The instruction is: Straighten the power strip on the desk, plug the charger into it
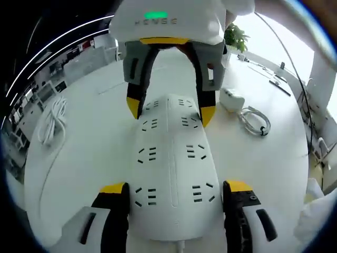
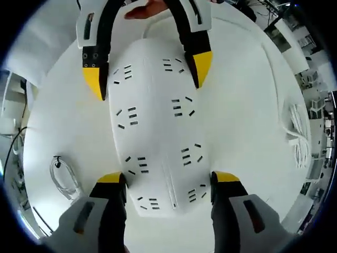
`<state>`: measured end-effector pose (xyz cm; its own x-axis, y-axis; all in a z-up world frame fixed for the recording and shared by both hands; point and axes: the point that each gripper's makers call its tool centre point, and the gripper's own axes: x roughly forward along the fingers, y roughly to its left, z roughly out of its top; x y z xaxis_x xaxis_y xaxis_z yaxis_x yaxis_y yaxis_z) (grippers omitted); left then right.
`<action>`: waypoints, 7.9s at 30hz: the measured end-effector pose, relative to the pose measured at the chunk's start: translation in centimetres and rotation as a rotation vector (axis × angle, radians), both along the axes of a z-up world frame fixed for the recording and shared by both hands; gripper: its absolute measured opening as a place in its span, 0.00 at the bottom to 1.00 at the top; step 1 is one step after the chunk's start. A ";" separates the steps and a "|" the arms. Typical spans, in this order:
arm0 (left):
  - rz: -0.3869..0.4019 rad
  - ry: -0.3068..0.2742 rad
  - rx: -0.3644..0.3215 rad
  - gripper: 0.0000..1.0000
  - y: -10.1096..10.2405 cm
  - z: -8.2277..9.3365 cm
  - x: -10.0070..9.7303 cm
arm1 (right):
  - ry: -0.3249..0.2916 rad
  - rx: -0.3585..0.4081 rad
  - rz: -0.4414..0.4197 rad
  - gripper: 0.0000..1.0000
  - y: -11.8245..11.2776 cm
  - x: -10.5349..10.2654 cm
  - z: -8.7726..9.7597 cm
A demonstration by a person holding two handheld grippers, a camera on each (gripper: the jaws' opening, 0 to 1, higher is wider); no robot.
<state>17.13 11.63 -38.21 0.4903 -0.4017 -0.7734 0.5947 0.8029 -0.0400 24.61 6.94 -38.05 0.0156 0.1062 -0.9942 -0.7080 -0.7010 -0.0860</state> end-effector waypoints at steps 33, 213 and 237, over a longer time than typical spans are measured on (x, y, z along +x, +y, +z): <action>-0.345 0.081 0.100 0.71 1.3 0.0 -0.9 | 0.039 0.073 -0.381 0.63 -1.6 -2.5 0.0; -0.878 0.118 0.268 0.69 2.5 -0.2 -0.2 | -0.279 1.273 -1.672 0.30 -15.6 -3.3 1.7; -0.877 0.119 0.268 0.68 2.5 -0.2 -0.3 | 0.336 0.806 -1.535 0.28 -9.7 -9.3 6.6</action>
<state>16.87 14.09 -38.42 0.0070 -0.3917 -0.9201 0.9981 0.0587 -0.0174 15.31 -2.72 -31.40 0.3878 0.6139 -0.6875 -0.6843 0.6915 0.2315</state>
